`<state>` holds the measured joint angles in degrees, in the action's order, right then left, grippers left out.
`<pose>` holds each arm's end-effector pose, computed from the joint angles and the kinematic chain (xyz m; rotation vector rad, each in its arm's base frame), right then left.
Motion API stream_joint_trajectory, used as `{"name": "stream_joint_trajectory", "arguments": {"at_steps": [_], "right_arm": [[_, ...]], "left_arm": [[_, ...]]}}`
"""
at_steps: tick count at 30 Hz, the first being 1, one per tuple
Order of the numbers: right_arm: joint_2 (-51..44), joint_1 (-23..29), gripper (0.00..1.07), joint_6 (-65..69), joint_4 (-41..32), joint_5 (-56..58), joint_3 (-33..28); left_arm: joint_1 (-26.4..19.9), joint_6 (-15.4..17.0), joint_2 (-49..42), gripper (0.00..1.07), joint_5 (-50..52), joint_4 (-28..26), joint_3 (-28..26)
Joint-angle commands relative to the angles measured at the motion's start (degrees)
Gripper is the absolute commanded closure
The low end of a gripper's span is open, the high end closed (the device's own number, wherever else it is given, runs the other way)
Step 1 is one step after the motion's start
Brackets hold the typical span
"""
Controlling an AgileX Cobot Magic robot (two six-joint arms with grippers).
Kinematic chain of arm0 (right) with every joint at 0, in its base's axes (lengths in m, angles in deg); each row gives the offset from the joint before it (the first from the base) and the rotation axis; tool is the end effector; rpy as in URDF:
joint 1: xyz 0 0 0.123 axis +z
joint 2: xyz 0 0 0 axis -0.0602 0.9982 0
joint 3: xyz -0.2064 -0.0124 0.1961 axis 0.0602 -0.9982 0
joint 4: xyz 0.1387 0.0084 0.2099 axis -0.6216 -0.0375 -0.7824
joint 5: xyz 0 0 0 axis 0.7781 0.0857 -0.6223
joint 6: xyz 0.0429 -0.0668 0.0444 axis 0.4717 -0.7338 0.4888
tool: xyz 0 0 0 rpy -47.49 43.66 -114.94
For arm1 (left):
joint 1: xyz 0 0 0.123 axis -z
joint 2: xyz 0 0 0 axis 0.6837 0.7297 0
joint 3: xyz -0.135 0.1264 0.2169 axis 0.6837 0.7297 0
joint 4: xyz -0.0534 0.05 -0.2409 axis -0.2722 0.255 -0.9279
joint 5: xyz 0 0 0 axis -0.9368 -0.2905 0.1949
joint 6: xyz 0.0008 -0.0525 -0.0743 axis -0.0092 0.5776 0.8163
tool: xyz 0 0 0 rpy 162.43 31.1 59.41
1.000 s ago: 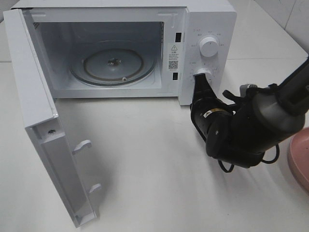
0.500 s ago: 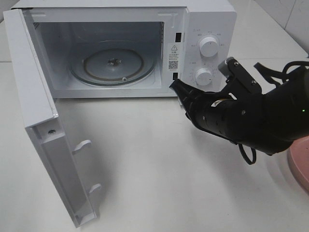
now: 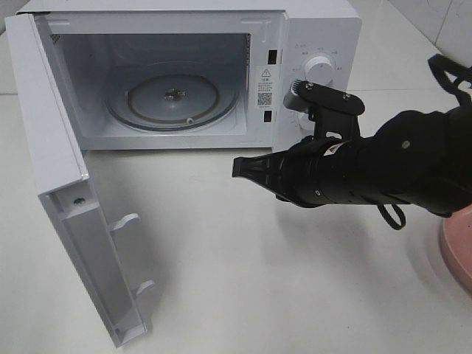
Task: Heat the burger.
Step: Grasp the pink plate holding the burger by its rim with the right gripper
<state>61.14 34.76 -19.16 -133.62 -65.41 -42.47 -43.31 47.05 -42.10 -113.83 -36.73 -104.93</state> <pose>0.2550 0.1783 0.1558 0.0068 2.3066 0.4303 -0.0087 -0.0074 0.2824 -0.0102 2.0252 -0.1149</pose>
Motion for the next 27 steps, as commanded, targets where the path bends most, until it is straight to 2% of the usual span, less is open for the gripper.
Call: {"name": "stream_joint_trajectory", "arguments": {"at_steps": [1, 8, 10, 13, 19, 27], "right_arm": [[-2.75, -0.11, 1.07, -8.42, 0.52, 6.13, -0.06], [-5.10, -2.69, 1.07, -13.58, 2.12, 14.44, -0.06], [-6.25, -5.79, 1.06, -13.64, 5.33, 20.28, -0.06], [-6.88, -7.56, 1.06, -13.64, 7.91, 23.49, -0.06], [-9.63, -13.18, 1.06, -11.69, 18.91, 33.46, -0.06], [-12.09, -19.37, 1.04, -9.51, 26.41, 41.37, -0.06]], "left_arm": [[0.11, 0.00, -0.97, 0.09, -0.11, 0.17, 0.17], [0.11, 0.00, -0.97, 0.09, -0.11, 0.17, 0.17], [0.11, 0.00, -0.97, 0.09, -0.11, 0.17, 0.17], [0.11, 0.00, -0.97, 0.09, -0.11, 0.17, 0.17], [0.11, 0.00, -0.97, 0.09, -0.11, 0.17, 0.17], [0.11, 0.00, -0.97, 0.09, -0.11, 0.17, 0.17]]}}
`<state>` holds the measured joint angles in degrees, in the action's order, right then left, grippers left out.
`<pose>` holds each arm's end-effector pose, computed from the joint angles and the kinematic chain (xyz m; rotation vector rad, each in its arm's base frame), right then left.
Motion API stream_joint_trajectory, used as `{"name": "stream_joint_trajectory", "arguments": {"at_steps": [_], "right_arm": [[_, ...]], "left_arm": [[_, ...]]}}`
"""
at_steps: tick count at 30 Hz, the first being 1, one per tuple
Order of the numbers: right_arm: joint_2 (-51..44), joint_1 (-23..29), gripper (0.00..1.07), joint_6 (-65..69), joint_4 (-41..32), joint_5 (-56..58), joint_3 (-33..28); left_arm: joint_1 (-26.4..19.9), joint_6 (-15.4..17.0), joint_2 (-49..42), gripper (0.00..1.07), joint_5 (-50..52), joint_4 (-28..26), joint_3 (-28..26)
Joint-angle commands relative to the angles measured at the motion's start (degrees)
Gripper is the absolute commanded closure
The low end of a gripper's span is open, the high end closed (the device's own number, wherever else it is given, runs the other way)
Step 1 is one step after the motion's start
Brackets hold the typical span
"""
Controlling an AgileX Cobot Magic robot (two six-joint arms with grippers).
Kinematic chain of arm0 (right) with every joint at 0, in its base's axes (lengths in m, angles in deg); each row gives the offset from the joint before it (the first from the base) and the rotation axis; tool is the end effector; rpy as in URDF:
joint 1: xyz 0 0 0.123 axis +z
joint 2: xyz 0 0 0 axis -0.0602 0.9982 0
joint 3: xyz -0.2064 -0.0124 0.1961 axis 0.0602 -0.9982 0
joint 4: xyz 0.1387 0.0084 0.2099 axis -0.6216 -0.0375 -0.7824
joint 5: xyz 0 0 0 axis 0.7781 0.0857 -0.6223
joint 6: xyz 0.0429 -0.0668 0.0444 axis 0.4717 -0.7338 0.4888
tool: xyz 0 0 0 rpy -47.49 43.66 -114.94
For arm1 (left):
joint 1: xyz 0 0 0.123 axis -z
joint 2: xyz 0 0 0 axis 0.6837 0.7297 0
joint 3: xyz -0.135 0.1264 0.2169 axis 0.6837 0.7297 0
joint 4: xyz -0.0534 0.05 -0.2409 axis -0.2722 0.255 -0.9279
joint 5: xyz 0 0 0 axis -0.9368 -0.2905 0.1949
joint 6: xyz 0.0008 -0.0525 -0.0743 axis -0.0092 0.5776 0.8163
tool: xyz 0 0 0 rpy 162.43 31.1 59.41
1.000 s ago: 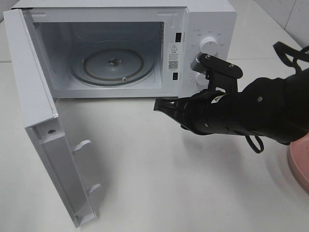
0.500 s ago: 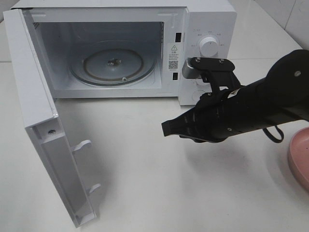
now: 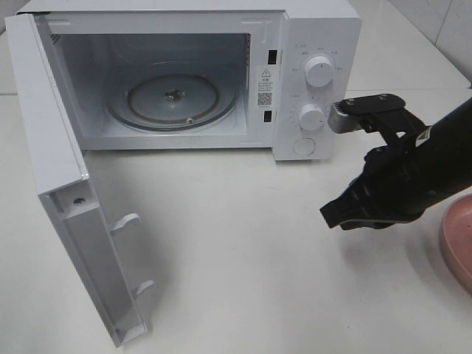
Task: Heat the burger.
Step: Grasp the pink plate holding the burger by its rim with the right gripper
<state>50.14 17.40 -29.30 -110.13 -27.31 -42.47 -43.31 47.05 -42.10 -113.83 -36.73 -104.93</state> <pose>0.2417 0.1063 0.1796 -0.5452 2.6113 0.3073 -0.0087 -0.0074 0.2824 -0.0102 2.0252 -0.1149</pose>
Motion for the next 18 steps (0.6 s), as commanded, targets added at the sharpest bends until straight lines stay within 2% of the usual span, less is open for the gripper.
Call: {"name": "stream_joint_trajectory", "arguments": {"at_steps": [1, 13, 15, 17, 18], "right_arm": [[-1.32, -2.81, 1.03, 0.63, 3.90, 4.24, 0.00], [-4.07, -11.23, 0.99, 8.94, 14.21, 13.41, 3.50], [-4.07, -13.12, 0.92, 13.41, 19.19, 15.01, 5.96], [-4.07, -13.52, 0.89, 14.67, 20.11, 15.01, 6.42], [-4.07, -13.98, 0.76, 16.79, 21.60, 14.95, 7.05]], "left_arm": [[0.11, 0.00, -0.97, 0.09, -0.11, 0.17, 0.17], [0.11, 0.00, -0.97, 0.09, -0.11, 0.17, 0.17], [0.11, 0.00, -0.97, 0.09, -0.11, 0.17, 0.17], [0.11, 0.00, -0.97, 0.09, -0.11, 0.17, 0.17], [0.11, 0.00, -0.97, 0.09, -0.11, 0.17, 0.17]]}}
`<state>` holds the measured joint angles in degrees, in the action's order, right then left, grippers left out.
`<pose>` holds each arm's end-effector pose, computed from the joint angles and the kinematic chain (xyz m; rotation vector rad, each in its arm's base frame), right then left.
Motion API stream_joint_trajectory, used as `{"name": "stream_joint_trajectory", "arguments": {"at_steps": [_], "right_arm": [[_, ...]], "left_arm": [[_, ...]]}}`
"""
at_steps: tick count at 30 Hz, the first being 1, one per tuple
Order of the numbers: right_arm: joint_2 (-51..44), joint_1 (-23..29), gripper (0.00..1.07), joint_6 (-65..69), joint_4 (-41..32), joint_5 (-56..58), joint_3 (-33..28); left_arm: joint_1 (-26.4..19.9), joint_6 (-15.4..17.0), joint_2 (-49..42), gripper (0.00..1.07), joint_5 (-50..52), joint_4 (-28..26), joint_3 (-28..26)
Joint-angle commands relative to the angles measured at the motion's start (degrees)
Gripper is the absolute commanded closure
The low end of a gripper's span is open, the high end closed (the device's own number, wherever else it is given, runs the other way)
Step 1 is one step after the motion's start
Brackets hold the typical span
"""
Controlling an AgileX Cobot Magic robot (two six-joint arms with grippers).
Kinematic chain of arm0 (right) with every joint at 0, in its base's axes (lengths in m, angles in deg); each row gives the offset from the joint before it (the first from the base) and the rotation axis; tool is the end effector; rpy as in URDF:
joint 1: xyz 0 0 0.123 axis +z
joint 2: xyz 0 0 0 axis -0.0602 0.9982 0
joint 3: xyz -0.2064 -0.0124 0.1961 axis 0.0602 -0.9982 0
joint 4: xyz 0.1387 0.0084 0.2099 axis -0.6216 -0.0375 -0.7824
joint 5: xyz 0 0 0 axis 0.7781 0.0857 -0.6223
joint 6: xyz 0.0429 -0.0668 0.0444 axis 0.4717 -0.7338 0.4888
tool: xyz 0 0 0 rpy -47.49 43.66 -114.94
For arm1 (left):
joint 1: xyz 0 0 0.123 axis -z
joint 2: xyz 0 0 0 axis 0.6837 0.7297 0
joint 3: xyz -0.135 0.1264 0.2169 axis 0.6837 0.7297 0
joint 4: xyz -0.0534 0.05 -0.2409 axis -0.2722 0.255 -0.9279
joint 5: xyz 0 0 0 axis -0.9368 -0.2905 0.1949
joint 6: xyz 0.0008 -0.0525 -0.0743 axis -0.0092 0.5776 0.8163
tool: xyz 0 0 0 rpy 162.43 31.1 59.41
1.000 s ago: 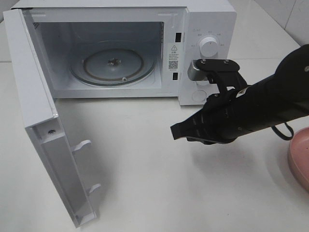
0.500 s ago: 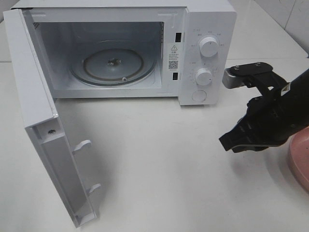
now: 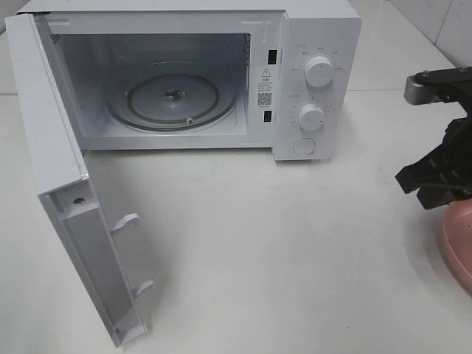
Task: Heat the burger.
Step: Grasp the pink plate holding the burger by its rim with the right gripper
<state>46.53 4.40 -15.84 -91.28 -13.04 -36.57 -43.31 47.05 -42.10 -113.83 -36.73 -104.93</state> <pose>0.2560 0.0388 0.2109 -0.3235 2.7410 0.0624 -0.0087 -0.0074 0.2824 -0.0102 2.0252 -0.1149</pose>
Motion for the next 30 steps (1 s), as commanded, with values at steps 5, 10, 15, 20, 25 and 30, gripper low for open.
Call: {"name": "stream_joint_trajectory", "arguments": {"at_steps": [5, 10, 15, 20, 25, 30], "right_arm": [[-0.46, -1.09, 0.34, 5.39, 6.19, 0.86, 1.55], [0.00, -1.09, 0.05, 9.68, 9.05, 0.92, 1.55], [2.06, -1.09, 0.06, 11.52, 10.43, 1.66, 1.55], [4.81, -1.09, 0.09, 13.81, 10.60, 1.72, 1.55], [7.62, -1.09, 0.17, 13.81, 10.60, 1.66, 1.55], [9.63, -3.15, 0.25, 13.92, 10.66, 1.60, 1.55]], "left_arm": [[0.11, 0.00, -0.97, 0.09, -0.11, 0.17, 0.17], [0.11, 0.00, -0.97, 0.09, -0.11, 0.17, 0.17], [0.11, 0.00, -0.97, 0.09, -0.11, 0.17, 0.17], [0.11, 0.00, -0.97, 0.09, -0.11, 0.17, 0.17], [0.11, 0.00, -0.97, 0.09, -0.11, 0.17, 0.17], [0.11, 0.00, -0.97, 0.09, -0.11, 0.17, 0.17]]}}
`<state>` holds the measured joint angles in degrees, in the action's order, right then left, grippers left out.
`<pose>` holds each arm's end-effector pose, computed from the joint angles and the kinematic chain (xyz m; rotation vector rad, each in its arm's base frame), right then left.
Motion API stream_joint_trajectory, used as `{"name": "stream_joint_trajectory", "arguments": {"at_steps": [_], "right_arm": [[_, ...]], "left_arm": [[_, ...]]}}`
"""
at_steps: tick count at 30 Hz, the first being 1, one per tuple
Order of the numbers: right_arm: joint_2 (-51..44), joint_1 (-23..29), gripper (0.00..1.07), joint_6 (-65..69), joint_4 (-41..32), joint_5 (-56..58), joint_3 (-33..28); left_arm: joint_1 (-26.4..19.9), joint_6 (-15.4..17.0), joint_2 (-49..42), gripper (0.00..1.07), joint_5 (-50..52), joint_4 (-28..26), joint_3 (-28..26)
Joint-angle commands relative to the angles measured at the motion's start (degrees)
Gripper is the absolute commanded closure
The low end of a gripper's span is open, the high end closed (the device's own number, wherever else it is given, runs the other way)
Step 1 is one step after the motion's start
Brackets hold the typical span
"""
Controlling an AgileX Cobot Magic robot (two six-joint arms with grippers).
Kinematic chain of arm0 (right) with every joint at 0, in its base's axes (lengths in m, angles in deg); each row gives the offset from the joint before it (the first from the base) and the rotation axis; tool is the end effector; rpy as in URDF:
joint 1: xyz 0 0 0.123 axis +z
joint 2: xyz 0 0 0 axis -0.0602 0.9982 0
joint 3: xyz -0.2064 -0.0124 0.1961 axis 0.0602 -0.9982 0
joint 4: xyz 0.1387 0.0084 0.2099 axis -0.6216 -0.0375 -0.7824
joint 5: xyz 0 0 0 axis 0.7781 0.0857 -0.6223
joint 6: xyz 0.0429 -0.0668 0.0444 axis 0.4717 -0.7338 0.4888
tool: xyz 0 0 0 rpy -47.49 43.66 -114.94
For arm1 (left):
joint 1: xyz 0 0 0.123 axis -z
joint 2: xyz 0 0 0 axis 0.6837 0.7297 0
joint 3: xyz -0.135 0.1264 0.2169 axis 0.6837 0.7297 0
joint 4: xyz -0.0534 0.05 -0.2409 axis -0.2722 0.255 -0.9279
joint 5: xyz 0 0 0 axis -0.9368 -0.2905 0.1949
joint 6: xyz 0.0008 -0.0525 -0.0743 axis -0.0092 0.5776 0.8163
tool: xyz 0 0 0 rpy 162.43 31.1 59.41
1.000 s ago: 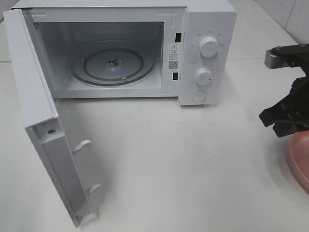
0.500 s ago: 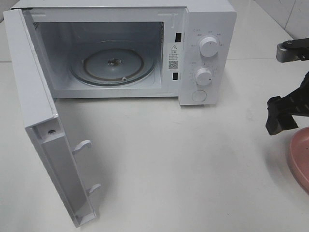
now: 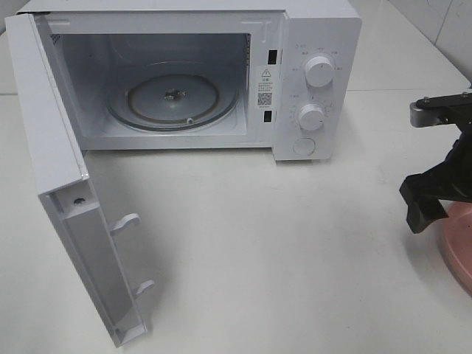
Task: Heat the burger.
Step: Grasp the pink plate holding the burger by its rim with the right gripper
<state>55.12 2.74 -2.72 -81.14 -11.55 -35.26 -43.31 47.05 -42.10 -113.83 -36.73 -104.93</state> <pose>0.2714 0.0230 0.1761 -0.1485 2.9021 -0.0858 -0.0087 -0.0074 0.2824 -0.0102 2.0252 -0.1149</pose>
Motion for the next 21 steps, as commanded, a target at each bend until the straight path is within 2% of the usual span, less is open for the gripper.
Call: {"name": "stream_joint_trajectory", "arguments": {"at_steps": [1, 12, 21], "right_arm": [[1.26, -2.18, 0.26, 0.80, 0.63, 0.11, 0.23], [4.58, -3.38, 0.31, 0.69, 0.80, 0.06, 0.23], [8.42, -3.38, 0.29, 0.40, 0.86, -2.75, 0.23]], "left_arm": [[0.11, 0.00, -0.97, 0.09, -0.11, 0.17, 0.17], [0.11, 0.00, -0.97, 0.09, -0.11, 0.17, 0.17], [0.11, 0.00, -0.97, 0.09, -0.11, 0.17, 0.17]]}}
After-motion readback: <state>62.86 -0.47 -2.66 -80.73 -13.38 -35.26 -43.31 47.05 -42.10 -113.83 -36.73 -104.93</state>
